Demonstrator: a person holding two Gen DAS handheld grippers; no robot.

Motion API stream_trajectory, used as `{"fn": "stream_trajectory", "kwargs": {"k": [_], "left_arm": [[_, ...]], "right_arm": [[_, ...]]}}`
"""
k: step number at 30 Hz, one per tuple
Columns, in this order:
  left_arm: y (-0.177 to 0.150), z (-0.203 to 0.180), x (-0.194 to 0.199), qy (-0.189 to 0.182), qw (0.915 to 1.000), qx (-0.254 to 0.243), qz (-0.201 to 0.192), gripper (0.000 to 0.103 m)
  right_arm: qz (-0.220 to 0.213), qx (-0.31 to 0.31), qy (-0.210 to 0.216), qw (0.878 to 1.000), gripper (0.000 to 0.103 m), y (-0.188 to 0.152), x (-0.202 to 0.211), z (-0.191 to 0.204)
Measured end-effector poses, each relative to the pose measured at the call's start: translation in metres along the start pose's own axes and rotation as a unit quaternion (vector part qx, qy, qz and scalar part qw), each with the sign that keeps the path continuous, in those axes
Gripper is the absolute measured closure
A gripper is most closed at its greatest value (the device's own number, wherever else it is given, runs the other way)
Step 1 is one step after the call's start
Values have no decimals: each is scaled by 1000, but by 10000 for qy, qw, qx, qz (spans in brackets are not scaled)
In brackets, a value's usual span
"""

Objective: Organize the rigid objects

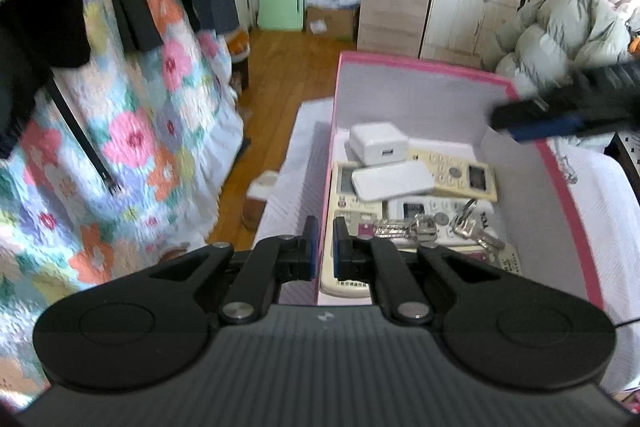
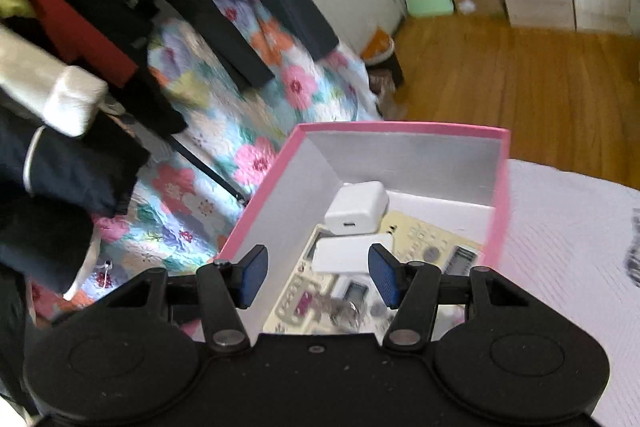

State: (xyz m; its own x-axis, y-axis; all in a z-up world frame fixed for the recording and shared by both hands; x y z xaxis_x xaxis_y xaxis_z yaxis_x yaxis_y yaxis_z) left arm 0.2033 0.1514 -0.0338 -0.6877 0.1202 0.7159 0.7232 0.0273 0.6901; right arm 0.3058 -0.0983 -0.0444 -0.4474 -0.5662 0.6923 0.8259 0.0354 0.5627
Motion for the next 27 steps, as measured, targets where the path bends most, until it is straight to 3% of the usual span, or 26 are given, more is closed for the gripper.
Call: {"fn": "stream_trajectory", "kwargs": {"k": [4, 9, 14, 18, 27], "left_arm": [[0, -10, 26, -85, 9995, -113, -267, 98], [-3, -26, 50, 86, 9982, -282, -516, 98], [-5, -41, 65, -95, 9977, -123, -656, 98], [-10, -63, 80, -115, 9957, -164, -908, 98], [-42, -98, 94, -527, 9947, -177, -870, 91]], "right_arm": [[-606, 349, -350, 9969, 41, -28, 46, -3], [-1219, 537, -635, 9890, 41, -47, 87, 1], [-1558, 602, -810, 9826, 39, -64, 113, 9], [-1849, 639, -1204, 9733, 38, -82, 132, 10], [-2221, 765, -1610, 9586, 32, -125, 174, 12]]}}
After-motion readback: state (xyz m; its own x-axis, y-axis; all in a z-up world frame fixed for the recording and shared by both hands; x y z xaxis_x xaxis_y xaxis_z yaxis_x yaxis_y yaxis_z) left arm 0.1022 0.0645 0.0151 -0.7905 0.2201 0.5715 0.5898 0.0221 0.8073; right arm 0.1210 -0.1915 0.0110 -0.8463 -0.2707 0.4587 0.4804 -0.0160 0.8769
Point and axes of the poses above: each gripper's, at about its wrist camera, not at the fingertips, and x roughly against the way its jaws point, z to its left, y to its top, the point moved 4 cm from there along -x, roughly the way its jaws point, and after that the axes turned 7 degrees about -y, right-handed, at the moved point
